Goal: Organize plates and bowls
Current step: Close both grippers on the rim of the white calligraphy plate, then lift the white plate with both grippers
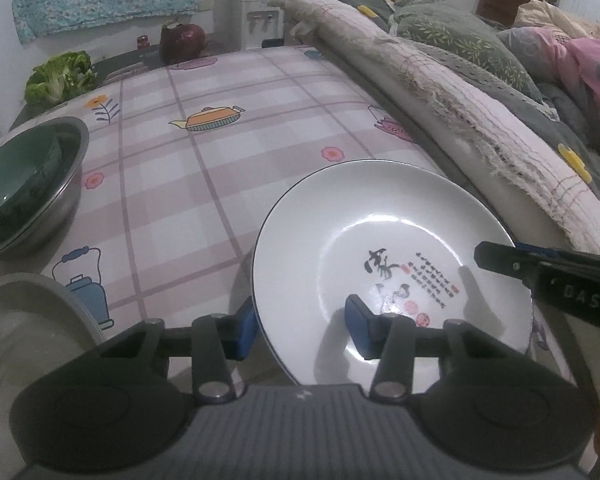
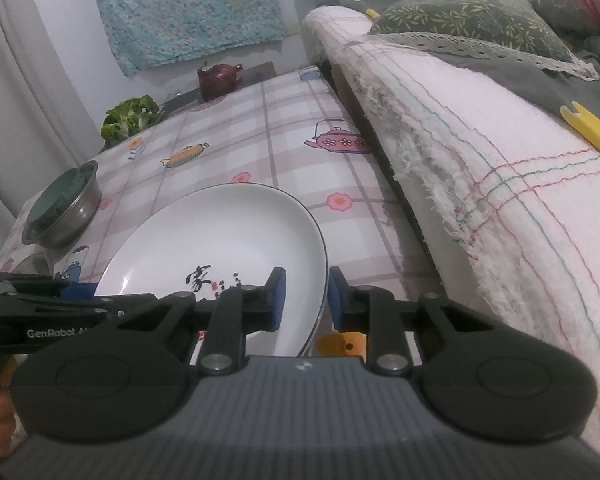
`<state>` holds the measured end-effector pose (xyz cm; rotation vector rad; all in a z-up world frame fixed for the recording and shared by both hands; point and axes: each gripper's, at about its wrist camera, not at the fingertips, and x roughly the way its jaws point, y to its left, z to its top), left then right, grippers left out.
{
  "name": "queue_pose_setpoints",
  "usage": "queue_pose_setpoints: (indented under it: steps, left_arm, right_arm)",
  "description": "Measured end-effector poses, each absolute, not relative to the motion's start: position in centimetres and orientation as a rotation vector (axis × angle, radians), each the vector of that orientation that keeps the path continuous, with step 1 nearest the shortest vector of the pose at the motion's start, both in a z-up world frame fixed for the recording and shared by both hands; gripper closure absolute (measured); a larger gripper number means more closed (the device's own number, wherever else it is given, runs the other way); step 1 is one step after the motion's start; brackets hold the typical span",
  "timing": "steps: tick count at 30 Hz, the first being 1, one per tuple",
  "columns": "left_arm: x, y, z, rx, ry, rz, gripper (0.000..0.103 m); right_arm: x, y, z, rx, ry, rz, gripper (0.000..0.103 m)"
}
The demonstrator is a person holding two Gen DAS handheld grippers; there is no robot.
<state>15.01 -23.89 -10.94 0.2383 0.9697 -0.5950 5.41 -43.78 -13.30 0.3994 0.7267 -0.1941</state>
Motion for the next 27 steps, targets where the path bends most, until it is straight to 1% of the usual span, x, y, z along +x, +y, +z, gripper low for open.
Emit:
queue_pose_setpoints:
  steps: [2,5,27]
  left_arm:
    - [15.0,-23.7,-10.9,0.230,0.972,-0.590,0.061]
    - [14.6,-23.6,-10.8,0.232,0.972,-0.584,0.064]
    - [9.3,-18.4,-10.5,0.163,0.978,-0.572,0.064]
  right_arm:
    - [5.3,-43.8,-13.3,0.404,0.725,-0.197,0.082]
    - [5.3,-43.7,-13.3,0.403,0.728,-0.198,0.082]
    - [2.8,-40.3,-12.9,0.355,0.754,-0.146,0.082]
